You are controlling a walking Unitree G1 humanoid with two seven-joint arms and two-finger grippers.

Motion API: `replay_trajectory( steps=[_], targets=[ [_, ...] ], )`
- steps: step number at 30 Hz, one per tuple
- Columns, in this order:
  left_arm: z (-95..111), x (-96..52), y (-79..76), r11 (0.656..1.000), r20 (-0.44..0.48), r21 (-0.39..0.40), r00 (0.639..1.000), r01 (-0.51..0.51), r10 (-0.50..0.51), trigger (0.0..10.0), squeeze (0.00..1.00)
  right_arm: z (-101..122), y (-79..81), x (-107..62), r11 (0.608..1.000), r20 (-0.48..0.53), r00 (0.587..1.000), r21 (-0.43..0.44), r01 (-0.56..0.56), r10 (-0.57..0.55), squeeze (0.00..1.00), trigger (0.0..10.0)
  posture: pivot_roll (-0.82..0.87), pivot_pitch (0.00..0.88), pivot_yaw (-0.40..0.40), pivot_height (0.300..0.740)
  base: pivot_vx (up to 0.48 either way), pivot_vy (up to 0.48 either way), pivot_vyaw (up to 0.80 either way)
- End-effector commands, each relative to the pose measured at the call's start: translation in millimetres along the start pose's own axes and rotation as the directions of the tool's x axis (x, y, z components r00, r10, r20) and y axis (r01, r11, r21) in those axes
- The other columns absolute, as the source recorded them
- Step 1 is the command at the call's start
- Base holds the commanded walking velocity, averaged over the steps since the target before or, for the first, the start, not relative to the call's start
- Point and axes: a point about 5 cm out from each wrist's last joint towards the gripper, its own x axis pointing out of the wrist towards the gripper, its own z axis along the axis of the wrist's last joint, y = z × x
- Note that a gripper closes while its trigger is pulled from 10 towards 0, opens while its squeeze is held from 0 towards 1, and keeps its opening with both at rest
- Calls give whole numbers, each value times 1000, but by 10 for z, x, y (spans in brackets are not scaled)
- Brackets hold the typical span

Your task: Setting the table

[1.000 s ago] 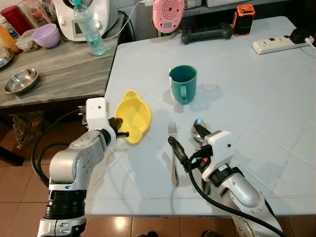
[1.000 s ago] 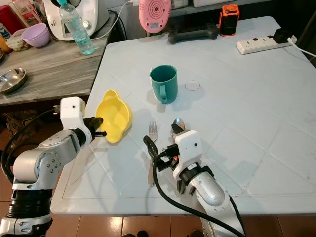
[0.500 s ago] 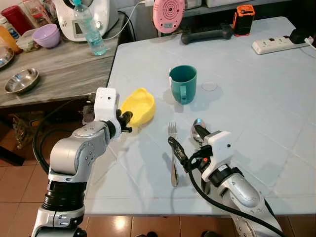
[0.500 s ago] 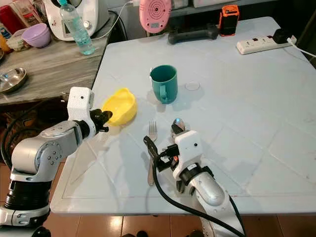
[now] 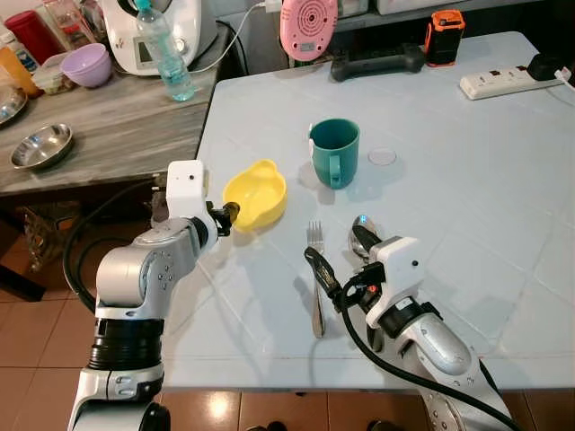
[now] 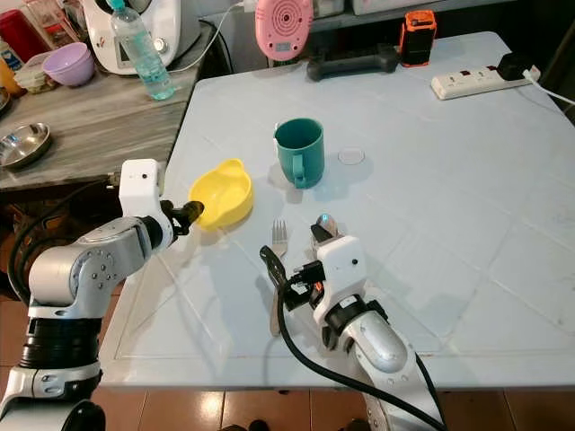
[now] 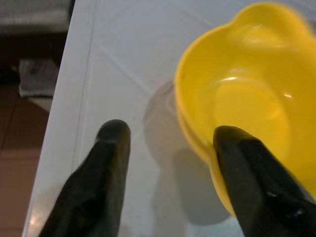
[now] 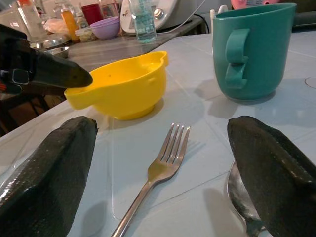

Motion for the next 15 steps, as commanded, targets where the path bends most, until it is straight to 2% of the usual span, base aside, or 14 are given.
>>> replay_trajectory(
  steps=[1,2,3,5,9,15],
  targets=[
    [-42,28,82,999,-28,-38,999,-40,39,10000,98,-9,67,26,1000,2,1000,7,-30,30,0,10000,-212,158,205,740,0,0,0],
    [-50,37,82,998,-34,-47,998,-47,45,10000,98,-9,66,25,1000,2,1000,7,-30,30,0,10000,-212,158,205,740,0,0,0],
    [-51,44,75,998,-35,-53,998,-45,43,10000,0,-10,67,25,1000,2,1000,7,-29,29,0,10000,-212,159,209,740,0,0,0],
    [-20,47,-23,997,-28,-71,1000,2,-4,10000,0,-13,65,20,1000,2,1000,8,-26,26,0,10000,-212,159,209,740,0,0,0],
    [4,41,-124,996,-29,-73,999,41,-43,10000,0,-18,68,14,1000,1,1000,11,-22,22,0,10000,-213,162,213,740,0,0,0],
    [-13,39,-222,995,-45,-74,997,63,-67,10000,0,-28,76,14,1000,-1,1000,12,-25,25,0,10000,-212,163,215,740,0,0,0]
  ],
)
